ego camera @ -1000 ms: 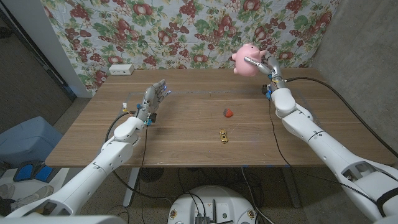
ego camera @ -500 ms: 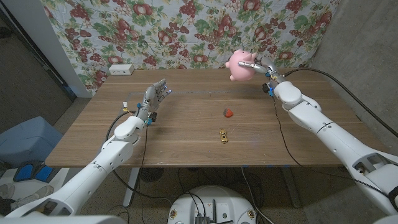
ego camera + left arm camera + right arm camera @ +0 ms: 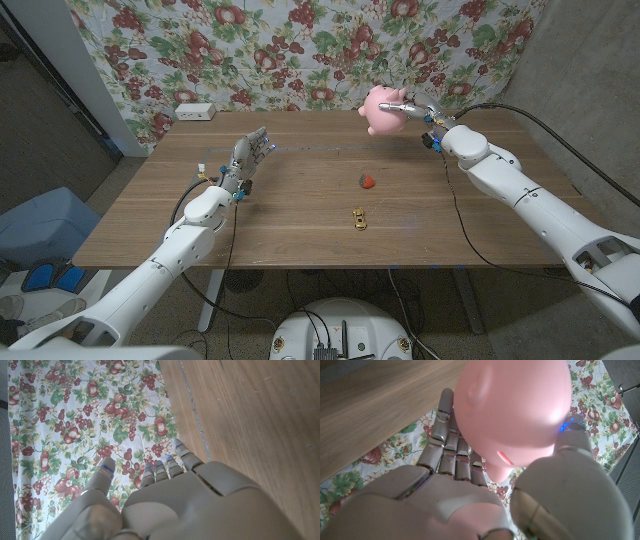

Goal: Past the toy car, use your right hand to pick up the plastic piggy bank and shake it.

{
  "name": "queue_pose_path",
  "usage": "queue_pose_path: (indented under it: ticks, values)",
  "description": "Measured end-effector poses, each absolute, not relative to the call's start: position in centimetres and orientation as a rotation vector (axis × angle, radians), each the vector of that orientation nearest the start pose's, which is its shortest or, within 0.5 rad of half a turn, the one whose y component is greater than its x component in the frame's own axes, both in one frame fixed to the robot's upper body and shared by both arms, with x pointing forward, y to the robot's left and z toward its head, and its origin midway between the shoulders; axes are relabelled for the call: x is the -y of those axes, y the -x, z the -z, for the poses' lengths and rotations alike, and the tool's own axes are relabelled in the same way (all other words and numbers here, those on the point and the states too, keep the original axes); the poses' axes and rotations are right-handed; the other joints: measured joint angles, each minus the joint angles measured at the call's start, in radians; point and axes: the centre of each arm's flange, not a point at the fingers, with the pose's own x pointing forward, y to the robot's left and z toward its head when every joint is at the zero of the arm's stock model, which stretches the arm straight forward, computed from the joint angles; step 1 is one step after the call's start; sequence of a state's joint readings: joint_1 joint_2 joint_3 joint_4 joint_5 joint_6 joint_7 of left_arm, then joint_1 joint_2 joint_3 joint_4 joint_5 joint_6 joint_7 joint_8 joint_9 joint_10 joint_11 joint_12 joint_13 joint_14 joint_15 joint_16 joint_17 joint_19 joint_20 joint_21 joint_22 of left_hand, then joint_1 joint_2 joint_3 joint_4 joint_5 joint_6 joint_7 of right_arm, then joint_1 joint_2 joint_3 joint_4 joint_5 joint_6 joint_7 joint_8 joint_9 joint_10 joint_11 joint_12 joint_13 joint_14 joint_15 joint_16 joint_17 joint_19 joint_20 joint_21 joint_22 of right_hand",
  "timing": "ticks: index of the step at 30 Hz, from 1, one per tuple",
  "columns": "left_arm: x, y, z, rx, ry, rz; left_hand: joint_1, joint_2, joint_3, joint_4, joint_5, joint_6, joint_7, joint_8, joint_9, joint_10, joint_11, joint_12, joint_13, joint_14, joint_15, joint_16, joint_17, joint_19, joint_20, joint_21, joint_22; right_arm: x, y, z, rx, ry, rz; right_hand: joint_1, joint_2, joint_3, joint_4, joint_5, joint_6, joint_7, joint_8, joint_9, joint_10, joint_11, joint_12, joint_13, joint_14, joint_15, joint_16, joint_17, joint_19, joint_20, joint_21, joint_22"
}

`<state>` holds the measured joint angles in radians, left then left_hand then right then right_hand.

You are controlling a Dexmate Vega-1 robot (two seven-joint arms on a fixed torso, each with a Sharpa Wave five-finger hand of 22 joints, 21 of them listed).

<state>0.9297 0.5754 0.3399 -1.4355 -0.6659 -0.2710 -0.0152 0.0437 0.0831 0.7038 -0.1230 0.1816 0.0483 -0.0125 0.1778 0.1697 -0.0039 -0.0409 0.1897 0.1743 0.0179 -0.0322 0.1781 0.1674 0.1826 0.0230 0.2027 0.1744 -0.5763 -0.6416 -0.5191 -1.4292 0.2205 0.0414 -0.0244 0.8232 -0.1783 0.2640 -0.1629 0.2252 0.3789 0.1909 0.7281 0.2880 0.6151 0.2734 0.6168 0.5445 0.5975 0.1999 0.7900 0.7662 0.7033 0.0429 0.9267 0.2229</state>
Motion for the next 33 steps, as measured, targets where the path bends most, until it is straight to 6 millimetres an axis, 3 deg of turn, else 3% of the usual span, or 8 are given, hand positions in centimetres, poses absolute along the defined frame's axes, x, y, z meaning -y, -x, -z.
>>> queue_pose_path:
  ticks: [18,33]
  values:
    - [-29.7,-63.1,3.0,0.599,0.027,0.221,0.000,0.000,0.000,0.000,0.000,0.000,0.000,0.000,0.000,0.000,0.000,0.000,0.000,0.000,0.000,0.000,0.003,0.000,0.000,0.000,0.000,25.9,-64.9,-11.0,0.700,0.586,-0.097,0.000,0.000,0.000,0.000,0.000,0.000,0.000,0.000,0.000,0.000,0.000,0.000,0.000,0.000,0.000,0.000,0.001,0.000,0.000,0.024,-0.005]
    - [-29.5,-63.6,2.9,0.594,0.032,0.223,0.000,0.000,0.000,0.000,0.000,0.000,0.000,0.000,0.000,0.000,0.000,0.000,0.000,0.000,0.000,0.000,0.003,0.000,0.000,0.000,0.000,26.2,-64.7,-9.8,0.819,0.443,0.080,0.000,0.000,0.000,0.000,0.000,0.000,0.000,0.000,0.000,0.005,0.005,0.000,0.000,0.005,0.005,0.000,0.016,0.000,0.000,0.039,-0.009]
